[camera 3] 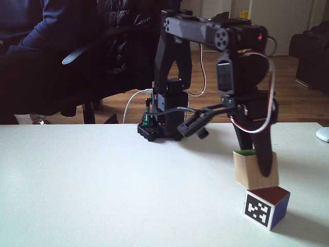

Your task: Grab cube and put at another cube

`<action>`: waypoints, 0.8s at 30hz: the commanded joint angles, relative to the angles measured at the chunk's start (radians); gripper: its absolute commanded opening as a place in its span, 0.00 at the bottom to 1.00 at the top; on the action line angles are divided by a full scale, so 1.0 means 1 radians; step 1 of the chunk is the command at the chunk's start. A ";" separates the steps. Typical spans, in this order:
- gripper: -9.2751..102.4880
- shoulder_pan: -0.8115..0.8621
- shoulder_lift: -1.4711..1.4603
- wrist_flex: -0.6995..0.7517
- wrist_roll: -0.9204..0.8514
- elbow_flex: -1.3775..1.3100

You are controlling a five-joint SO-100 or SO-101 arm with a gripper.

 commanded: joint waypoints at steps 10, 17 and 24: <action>0.25 -0.034 -0.080 0.051 0.035 -0.176; 0.31 -0.034 -0.118 0.091 0.040 -0.229; 0.45 -0.035 -0.173 0.158 0.052 -0.299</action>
